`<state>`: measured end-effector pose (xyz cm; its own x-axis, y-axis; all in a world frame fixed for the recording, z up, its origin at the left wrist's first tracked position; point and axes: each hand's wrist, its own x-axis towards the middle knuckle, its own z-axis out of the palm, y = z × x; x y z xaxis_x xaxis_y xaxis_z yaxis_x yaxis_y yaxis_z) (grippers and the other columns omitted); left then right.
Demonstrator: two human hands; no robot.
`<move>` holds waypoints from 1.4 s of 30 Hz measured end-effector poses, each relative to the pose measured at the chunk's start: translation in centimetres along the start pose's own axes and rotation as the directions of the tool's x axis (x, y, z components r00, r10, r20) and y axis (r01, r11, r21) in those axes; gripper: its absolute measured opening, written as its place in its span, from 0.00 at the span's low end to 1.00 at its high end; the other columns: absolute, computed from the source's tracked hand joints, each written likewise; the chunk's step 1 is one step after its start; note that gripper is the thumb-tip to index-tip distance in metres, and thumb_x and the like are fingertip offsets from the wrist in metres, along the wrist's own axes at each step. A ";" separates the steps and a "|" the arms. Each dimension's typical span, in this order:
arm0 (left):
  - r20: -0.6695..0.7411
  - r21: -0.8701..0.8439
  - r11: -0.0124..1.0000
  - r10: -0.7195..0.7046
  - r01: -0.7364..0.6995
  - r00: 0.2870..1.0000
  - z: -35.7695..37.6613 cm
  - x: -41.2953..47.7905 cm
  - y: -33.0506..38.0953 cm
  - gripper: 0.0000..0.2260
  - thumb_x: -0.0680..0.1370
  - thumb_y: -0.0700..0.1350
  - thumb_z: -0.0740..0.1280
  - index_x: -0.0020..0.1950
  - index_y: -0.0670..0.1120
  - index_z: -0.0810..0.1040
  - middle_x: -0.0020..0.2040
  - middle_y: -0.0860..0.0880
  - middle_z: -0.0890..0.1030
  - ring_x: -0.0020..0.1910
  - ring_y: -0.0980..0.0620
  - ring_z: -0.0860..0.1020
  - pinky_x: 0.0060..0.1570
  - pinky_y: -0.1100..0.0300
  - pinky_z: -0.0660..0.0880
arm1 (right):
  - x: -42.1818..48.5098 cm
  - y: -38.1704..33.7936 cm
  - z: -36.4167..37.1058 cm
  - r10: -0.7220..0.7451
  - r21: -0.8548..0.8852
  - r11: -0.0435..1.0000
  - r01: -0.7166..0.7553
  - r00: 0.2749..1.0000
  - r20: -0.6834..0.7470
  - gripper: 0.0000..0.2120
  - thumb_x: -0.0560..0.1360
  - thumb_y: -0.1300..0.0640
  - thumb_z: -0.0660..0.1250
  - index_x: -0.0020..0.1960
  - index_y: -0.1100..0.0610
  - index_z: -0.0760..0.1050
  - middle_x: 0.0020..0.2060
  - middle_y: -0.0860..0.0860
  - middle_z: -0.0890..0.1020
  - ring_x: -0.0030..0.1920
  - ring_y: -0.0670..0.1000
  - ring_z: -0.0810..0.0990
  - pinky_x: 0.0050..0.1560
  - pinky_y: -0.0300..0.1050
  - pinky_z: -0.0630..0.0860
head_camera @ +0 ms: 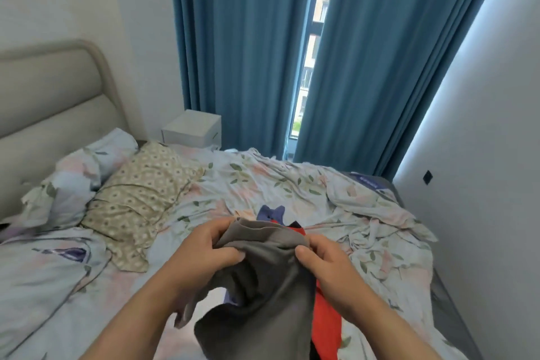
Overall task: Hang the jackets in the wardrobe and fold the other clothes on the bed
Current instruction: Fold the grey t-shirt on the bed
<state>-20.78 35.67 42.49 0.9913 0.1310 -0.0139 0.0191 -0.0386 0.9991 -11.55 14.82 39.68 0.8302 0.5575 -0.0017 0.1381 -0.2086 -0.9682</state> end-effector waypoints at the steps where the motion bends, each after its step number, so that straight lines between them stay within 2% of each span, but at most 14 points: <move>1: 0.001 -0.012 1.000 0.018 -0.018 1.000 -0.8 -0.2 1.5 0.17 0.63 0.46 0.70 0.50 0.43 0.84 0.46 0.34 0.81 0.45 0.45 0.80 0.47 0.50 0.74 | 0.3 -2.1 0.0 -0.046 -0.070 0.997 0.045 0.999 -0.013 0.10 0.73 0.48 0.65 0.42 0.55 0.76 0.36 0.48 0.75 0.40 0.47 0.73 0.44 0.46 0.68; 5: -0.113 0.057 0.991 0.129 -0.124 0.985 -3.2 -0.2 7.4 0.14 0.67 0.47 0.71 0.48 0.40 0.84 0.46 0.38 0.84 0.47 0.46 0.80 0.52 0.50 0.74 | 1.6 -10.1 -0.4 -0.268 -0.335 0.916 0.221 0.958 -0.101 0.09 0.77 0.51 0.68 0.40 0.51 0.72 0.32 0.41 0.74 0.34 0.40 0.71 0.38 0.34 0.68; 8: -0.123 0.036 0.984 0.179 -0.176 0.976 -4.6 0.0 11.5 0.07 0.75 0.42 0.69 0.48 0.45 0.86 0.48 0.40 0.85 0.49 0.45 0.82 0.56 0.49 0.75 | 2.1 -15.3 -0.9 -0.397 -0.426 0.852 0.304 0.906 -0.148 0.06 0.75 0.50 0.71 0.41 0.46 0.74 0.31 0.40 0.76 0.33 0.40 0.72 0.37 0.32 0.69; 10: -0.127 -0.004 0.982 0.189 -0.191 0.974 -5.4 0.3 13.5 0.09 0.79 0.40 0.65 0.48 0.46 0.86 0.49 0.41 0.85 0.49 0.44 0.84 0.54 0.51 0.78 | 2.2 -17.7 -1.3 -0.441 -0.450 0.827 0.336 0.885 -0.150 0.05 0.75 0.50 0.71 0.41 0.45 0.77 0.32 0.41 0.79 0.34 0.40 0.74 0.36 0.31 0.70; 13: -0.133 -0.103 0.971 0.202 -0.216 0.970 -6.6 0.5 16.4 0.09 0.80 0.42 0.65 0.49 0.46 0.86 0.50 0.41 0.85 0.49 0.43 0.84 0.48 0.52 0.80 | 1.7 -20.8 -1.7 -0.517 -0.485 0.781 0.393 0.843 -0.148 0.05 0.77 0.51 0.70 0.46 0.41 0.82 0.39 0.43 0.83 0.42 0.42 0.80 0.43 0.32 0.72; 16: -0.158 -0.062 0.961 0.258 -0.270 0.953 -7.4 1.2 18.3 0.11 0.81 0.43 0.63 0.48 0.49 0.86 0.50 0.43 0.86 0.50 0.43 0.84 0.49 0.51 0.80 | 1.4 -22.7 -2.1 -0.587 -0.558 0.713 0.424 0.797 -0.144 0.10 0.79 0.52 0.68 0.50 0.35 0.80 0.43 0.42 0.83 0.48 0.40 0.79 0.48 0.29 0.70; 19: -0.249 -0.110 0.946 0.270 -0.304 0.930 -7.7 2.3 19.3 0.13 0.82 0.43 0.62 0.45 0.49 0.85 0.48 0.42 0.86 0.47 0.43 0.84 0.49 0.49 0.79 | 1.6 -23.4 -2.3 -0.607 -0.604 0.694 0.391 0.769 -0.201 0.09 0.79 0.51 0.68 0.55 0.40 0.83 0.44 0.43 0.78 0.50 0.39 0.75 0.50 0.26 0.66; 21: -0.307 -0.204 0.919 0.266 -0.336 0.914 -8.2 2.9 20.0 0.13 0.82 0.43 0.61 0.46 0.47 0.84 0.47 0.43 0.86 0.45 0.46 0.84 0.46 0.52 0.78 | 1.6 -23.9 -2.6 -0.622 -0.625 0.688 0.368 0.742 -0.248 0.07 0.78 0.51 0.68 0.52 0.44 0.85 0.42 0.44 0.75 0.48 0.40 0.74 0.49 0.27 0.65; 26: -0.347 -0.282 0.882 0.272 -0.377 0.897 -10.5 3.7 21.5 0.10 0.82 0.44 0.61 0.55 0.43 0.81 0.48 0.44 0.86 0.47 0.47 0.84 0.46 0.54 0.78 | 1.5 -25.3 -3.2 -0.528 -0.568 0.761 0.313 0.807 -0.263 0.13 0.80 0.51 0.66 0.40 0.54 0.81 0.36 0.47 0.80 0.39 0.46 0.77 0.46 0.45 0.72; 28: -0.352 -0.304 0.870 0.276 -0.388 0.894 -11.1 3.7 22.1 0.09 0.82 0.43 0.61 0.54 0.43 0.81 0.46 0.45 0.86 0.45 0.49 0.84 0.43 0.55 0.79 | 1.5 -25.6 -3.4 -0.504 -0.563 0.771 0.297 0.825 -0.255 0.15 0.80 0.51 0.65 0.38 0.57 0.78 0.31 0.47 0.75 0.33 0.45 0.72 0.41 0.45 0.71; 31: -0.349 -0.339 0.838 0.311 -0.428 0.884 -11.6 3.6 23.2 0.08 0.82 0.41 0.61 0.51 0.43 0.80 0.42 0.45 0.86 0.39 0.51 0.85 0.35 0.60 0.80 | 1.8 -25.9 -3.9 -0.465 -0.612 0.758 0.224 0.844 -0.267 0.16 0.81 0.51 0.64 0.38 0.59 0.76 0.30 0.47 0.73 0.31 0.45 0.69 0.37 0.44 0.68; 36: -0.296 -0.404 0.791 0.363 -0.460 0.884 -10.5 3.4 25.3 0.08 0.82 0.40 0.61 0.52 0.42 0.80 0.44 0.44 0.86 0.41 0.50 0.85 0.36 0.58 0.81 | 2.6 -24.7 -3.7 -0.337 -0.716 0.697 0.032 0.896 -0.288 0.18 0.80 0.50 0.64 0.40 0.63 0.76 0.30 0.51 0.75 0.30 0.48 0.70 0.35 0.45 0.69; 39: -0.252 -0.446 0.767 0.387 -0.462 0.887 -8.8 3.5 26.7 0.09 0.82 0.40 0.61 0.51 0.42 0.80 0.44 0.44 0.86 0.41 0.50 0.85 0.38 0.57 0.81 | 2.7 -24.0 -1.9 -0.286 -0.687 0.725 0.060 0.933 -0.220 0.11 0.76 0.52 0.67 0.45 0.59 0.82 0.40 0.52 0.84 0.42 0.52 0.81 0.47 0.47 0.79; 42: -0.226 -0.484 0.740 0.411 -0.468 0.883 -7.0 3.9 28.3 0.09 0.82 0.39 0.60 0.50 0.40 0.80 0.42 0.44 0.85 0.39 0.49 0.84 0.38 0.57 0.82 | 1.7 -23.4 2.5 -0.292 -0.527 0.829 0.186 0.948 -0.125 0.10 0.70 0.43 0.71 0.47 0.47 0.82 0.41 0.43 0.84 0.43 0.43 0.82 0.45 0.38 0.80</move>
<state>-17.33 42.01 70.95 0.8541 0.3236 0.4072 -0.5125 0.3897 0.7652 -14.71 22.63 61.76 0.8141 0.4896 0.3125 0.5538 -0.4923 -0.6715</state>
